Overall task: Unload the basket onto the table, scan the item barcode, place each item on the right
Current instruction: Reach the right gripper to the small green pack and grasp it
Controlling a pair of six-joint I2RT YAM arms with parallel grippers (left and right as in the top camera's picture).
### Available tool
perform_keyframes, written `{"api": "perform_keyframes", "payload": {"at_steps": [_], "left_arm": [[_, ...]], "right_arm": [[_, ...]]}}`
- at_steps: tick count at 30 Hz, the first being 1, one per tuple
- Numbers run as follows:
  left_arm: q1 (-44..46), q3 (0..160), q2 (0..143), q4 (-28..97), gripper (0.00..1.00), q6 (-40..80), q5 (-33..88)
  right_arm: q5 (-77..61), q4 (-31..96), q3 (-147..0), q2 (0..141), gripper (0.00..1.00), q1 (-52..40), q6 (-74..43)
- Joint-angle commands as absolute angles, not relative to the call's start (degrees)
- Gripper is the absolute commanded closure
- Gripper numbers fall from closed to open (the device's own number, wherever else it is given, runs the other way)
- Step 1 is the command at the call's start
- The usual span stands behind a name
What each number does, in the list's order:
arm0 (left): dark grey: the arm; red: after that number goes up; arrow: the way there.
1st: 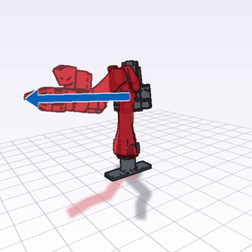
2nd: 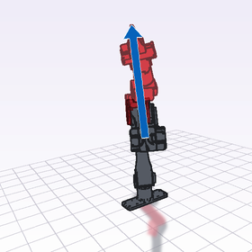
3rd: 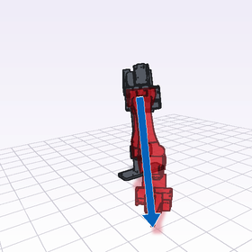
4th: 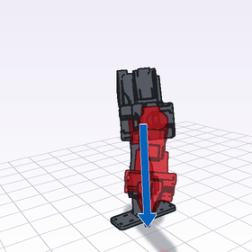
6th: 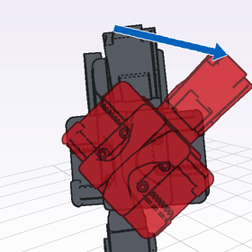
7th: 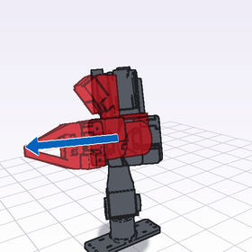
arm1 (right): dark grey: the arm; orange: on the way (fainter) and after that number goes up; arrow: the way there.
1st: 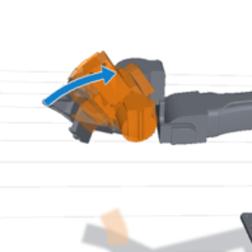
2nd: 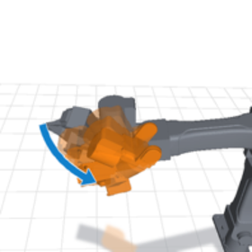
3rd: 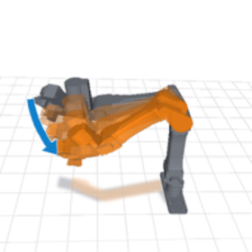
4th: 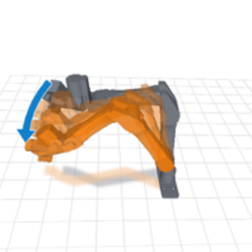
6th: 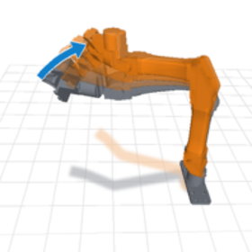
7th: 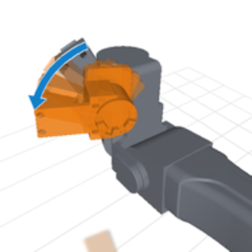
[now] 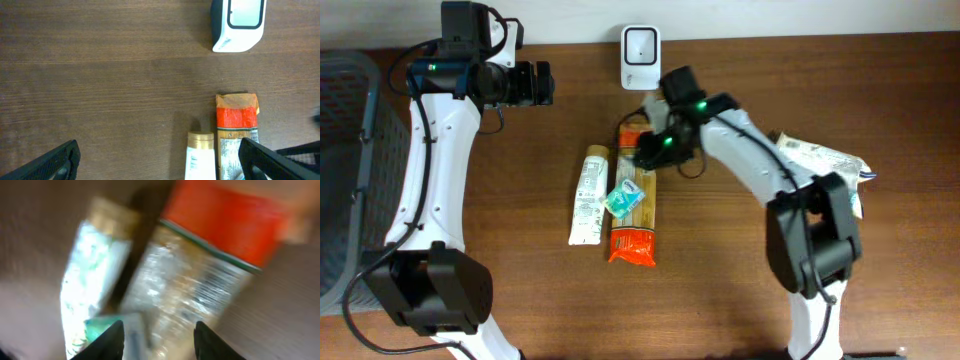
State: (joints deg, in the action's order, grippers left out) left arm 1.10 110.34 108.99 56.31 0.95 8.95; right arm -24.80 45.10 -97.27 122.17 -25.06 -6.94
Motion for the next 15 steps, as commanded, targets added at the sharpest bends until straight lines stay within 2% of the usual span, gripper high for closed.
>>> {"api": "perform_keyframes", "payload": {"at_steps": [1,4,9,12,14,15], "left_arm": [[1.1,110.4,109.0,56.2,0.01,0.8,9.0],[1.1,110.4,109.0,56.2,0.01,0.8,9.0],[1.1,110.4,109.0,56.2,0.01,0.8,9.0],[1.1,110.4,109.0,56.2,0.01,0.8,9.0],[1.1,110.4,109.0,56.2,0.01,0.8,9.0],[1.1,110.4,109.0,56.2,0.01,0.8,9.0]], "right_arm": [[-24.6,43.5,-97.0,123.3,0.56,-29.2,1.3],[-20.8,42.5,-97.0,123.3,0.66,-30.4,1.7],[-20.3,43.7,-96.9,125.8,0.67,-30.4,1.7],[-20.6,45.7,-97.0,125.9,0.79,-30.4,1.7],[-20.6,48.0,-97.1,125.6,0.94,-29.9,1.7],[-20.8,49.3,-97.1,124.9,0.96,-29.4,1.6]]}}
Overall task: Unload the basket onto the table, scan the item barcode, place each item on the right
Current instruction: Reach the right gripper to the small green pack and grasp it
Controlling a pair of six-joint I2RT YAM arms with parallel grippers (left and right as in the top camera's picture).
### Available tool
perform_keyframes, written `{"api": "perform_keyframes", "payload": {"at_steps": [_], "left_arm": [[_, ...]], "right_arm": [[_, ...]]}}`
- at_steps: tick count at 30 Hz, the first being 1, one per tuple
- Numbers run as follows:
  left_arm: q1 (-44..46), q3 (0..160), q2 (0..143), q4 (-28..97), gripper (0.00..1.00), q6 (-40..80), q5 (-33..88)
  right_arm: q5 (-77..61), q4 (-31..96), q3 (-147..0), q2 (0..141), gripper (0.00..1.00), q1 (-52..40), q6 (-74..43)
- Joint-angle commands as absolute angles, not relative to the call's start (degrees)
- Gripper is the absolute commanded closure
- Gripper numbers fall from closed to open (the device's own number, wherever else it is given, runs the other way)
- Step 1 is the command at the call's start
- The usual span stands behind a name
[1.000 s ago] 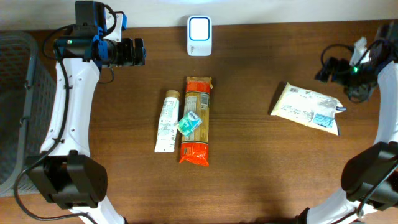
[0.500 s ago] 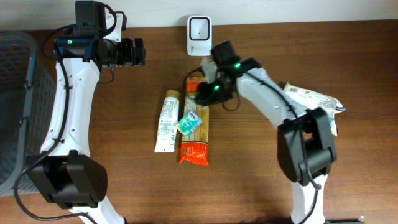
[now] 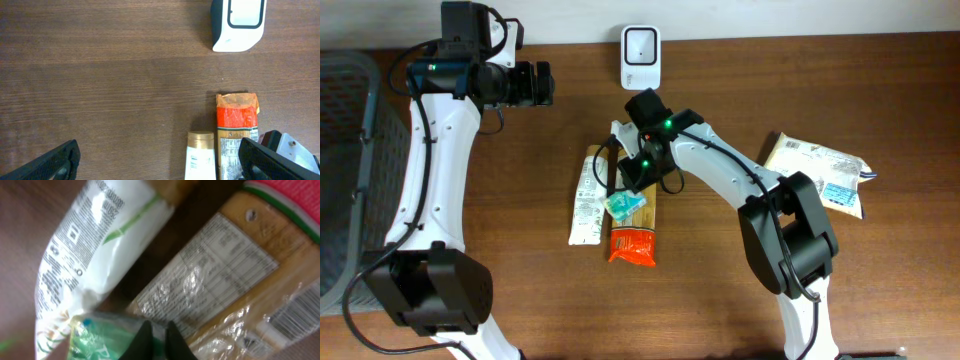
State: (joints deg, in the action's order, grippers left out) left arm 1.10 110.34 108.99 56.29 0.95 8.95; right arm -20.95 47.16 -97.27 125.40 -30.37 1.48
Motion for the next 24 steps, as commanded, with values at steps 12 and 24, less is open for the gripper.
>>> {"api": "perform_keyframes", "payload": {"at_steps": [12,24], "left_arm": [[1.1,110.4,109.0,56.2,0.01,0.8,9.0],[1.1,110.4,109.0,56.2,0.01,0.8,9.0]], "right_arm": [[-14.5,66.2,-99.2,115.7,0.94,-15.2,-5.8],[-17.7,59.8,-83.7,115.7,0.96,-29.6,-6.1]]}}
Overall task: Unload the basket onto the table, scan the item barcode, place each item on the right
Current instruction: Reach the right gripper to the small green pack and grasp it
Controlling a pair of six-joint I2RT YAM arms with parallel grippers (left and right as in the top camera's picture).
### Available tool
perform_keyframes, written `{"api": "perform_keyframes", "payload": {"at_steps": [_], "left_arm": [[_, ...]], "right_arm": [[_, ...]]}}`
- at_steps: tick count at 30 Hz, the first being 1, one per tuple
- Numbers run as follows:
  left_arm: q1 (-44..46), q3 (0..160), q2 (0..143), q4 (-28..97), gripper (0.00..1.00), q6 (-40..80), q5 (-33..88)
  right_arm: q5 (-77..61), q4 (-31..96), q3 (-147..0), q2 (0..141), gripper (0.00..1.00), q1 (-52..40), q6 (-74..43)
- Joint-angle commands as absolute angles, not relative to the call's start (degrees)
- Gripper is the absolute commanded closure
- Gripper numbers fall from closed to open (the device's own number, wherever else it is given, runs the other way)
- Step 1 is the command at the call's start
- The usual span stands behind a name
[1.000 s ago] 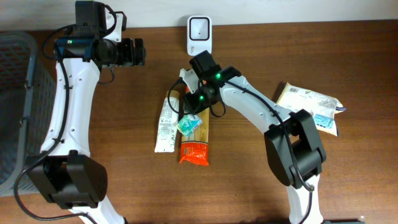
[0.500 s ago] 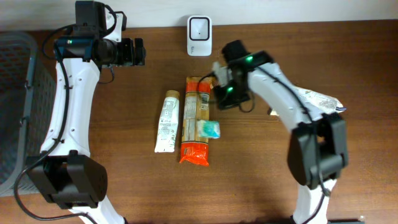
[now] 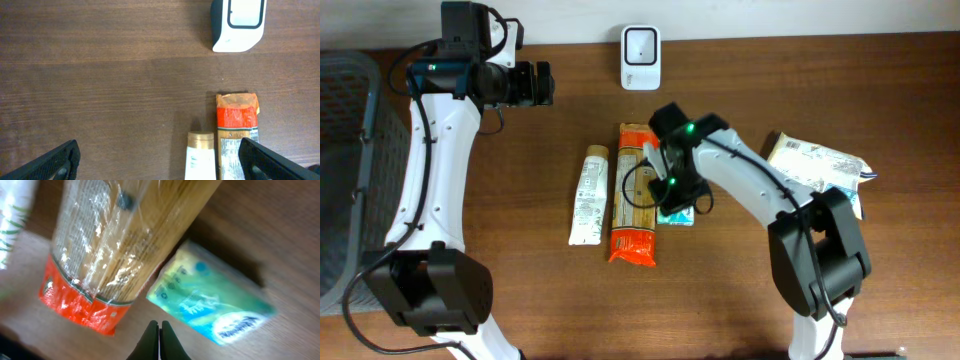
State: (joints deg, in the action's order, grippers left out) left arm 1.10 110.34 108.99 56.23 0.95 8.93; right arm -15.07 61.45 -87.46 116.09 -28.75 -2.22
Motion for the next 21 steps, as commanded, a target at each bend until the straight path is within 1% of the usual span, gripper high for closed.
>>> {"api": "perform_keyframes", "payload": {"at_steps": [1,5,7,10,12,16,18,20,21], "left_arm": [[1.1,110.4,109.0,56.2,0.01,0.8,9.0],[1.1,110.4,109.0,56.2,0.01,0.8,9.0],[1.1,110.4,109.0,56.2,0.01,0.8,9.0],[1.1,110.4,109.0,56.2,0.01,0.8,9.0],[1.1,110.4,109.0,56.2,0.01,0.8,9.0],[1.1,110.4,109.0,56.2,0.01,0.8,9.0],[1.1,110.4,109.0,56.2,0.01,0.8,9.0],[1.1,110.4,109.0,56.2,0.01,0.8,9.0],[1.0,110.4,109.0,56.2,0.01,0.8,9.0]], "right_arm": [[-19.4,59.0,-82.2,115.7,0.96,-30.0,-6.1],[-20.1,56.6,-79.5,115.7,0.96,-30.7,-6.1],[-19.9,55.0,-79.5,115.7,0.94,-30.5,-6.6],[-17.5,53.8,-79.5,115.7,0.93,-28.4,-11.8],[-17.3,51.5,-79.5,115.7,0.93,-26.5,-13.6],[-12.2,45.4,-79.5,115.7,0.93,-22.6,-20.7],[-9.5,43.2,-79.5,115.7,0.91,-21.2,-25.3],[-10.3,40.7,-79.7,115.7,0.91,-19.6,-28.0],[-12.9,40.9,-80.8,115.6,0.91,-18.5,-27.8]]}}
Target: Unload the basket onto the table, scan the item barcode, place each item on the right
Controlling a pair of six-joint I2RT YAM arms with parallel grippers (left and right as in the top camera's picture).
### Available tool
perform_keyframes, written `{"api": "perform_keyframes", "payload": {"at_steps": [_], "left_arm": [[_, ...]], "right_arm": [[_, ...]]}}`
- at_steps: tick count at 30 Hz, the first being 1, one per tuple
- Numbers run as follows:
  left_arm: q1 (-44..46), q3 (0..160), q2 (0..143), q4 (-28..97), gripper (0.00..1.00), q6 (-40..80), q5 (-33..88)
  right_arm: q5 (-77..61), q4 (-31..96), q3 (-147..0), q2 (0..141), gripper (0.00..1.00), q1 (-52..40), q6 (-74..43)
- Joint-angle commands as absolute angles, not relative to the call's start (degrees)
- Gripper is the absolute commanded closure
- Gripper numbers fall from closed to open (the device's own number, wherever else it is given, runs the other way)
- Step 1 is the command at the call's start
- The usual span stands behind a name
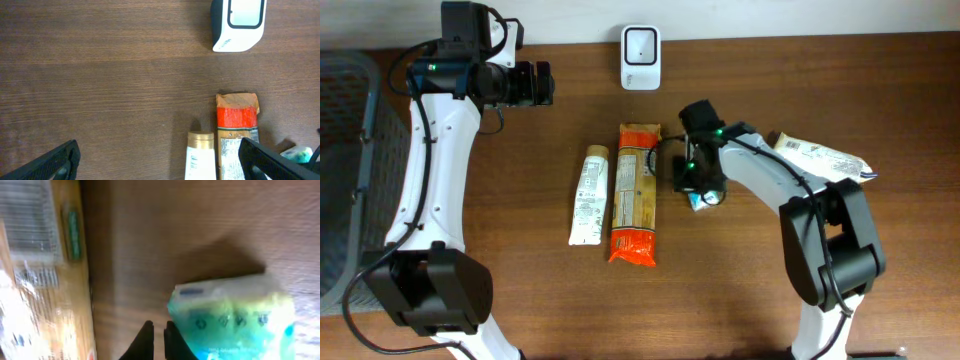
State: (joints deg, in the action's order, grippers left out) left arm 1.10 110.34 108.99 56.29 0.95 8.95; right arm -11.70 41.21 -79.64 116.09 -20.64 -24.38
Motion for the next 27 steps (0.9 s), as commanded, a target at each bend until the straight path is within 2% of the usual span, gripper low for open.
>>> {"api": "perform_keyframes", "payload": {"at_steps": [1,2,4,5,7,9,11,13,15,18,23,27], "left_arm": [[1.1,110.4,109.0,56.2,0.01,0.8,9.0],[1.1,110.4,109.0,56.2,0.01,0.8,9.0],[1.1,110.4,109.0,56.2,0.01,0.8,9.0],[1.1,110.4,109.0,56.2,0.01,0.8,9.0],[1.1,110.4,109.0,56.2,0.01,0.8,9.0],[1.1,110.4,109.0,56.2,0.01,0.8,9.0],[1.1,110.4,109.0,56.2,0.01,0.8,9.0],[1.1,110.4,109.0,56.2,0.01,0.8,9.0],[1.1,110.4,109.0,56.2,0.01,0.8,9.0],[1.1,110.4,109.0,56.2,0.01,0.8,9.0],[1.1,110.4,109.0,56.2,0.01,0.8,9.0],[1.0,110.4,109.0,56.2,0.01,0.8,9.0]], "right_arm": [[-16.3,41.3,-81.9,115.4,0.9,-17.7,-26.2],[-24.9,41.9,-83.9,114.6,0.9,-16.6,-20.7],[-27.4,45.7,-86.8,112.1,0.81,-14.9,-18.5],[-26.3,47.8,-87.1,110.9,0.75,-13.5,-18.2],[-22.0,52.8,-87.0,110.4,0.5,-10.2,-18.3],[-20.9,53.9,-85.1,111.0,0.44,-8.5,-18.3],[-20.3,52.1,-81.8,112.2,0.45,-8.3,-18.2],[-20.6,50.1,-79.4,113.3,0.51,-8.2,-18.2],[-20.5,49.1,-78.0,114.0,0.63,-8.2,-16.7],[-20.5,47.2,-76.0,114.0,0.73,-8.2,-15.8],[-22.9,39.6,-70.3,114.4,0.75,-8.2,-15.9],[-23.6,39.1,-70.3,114.5,0.91,-8.2,-15.2]]}}
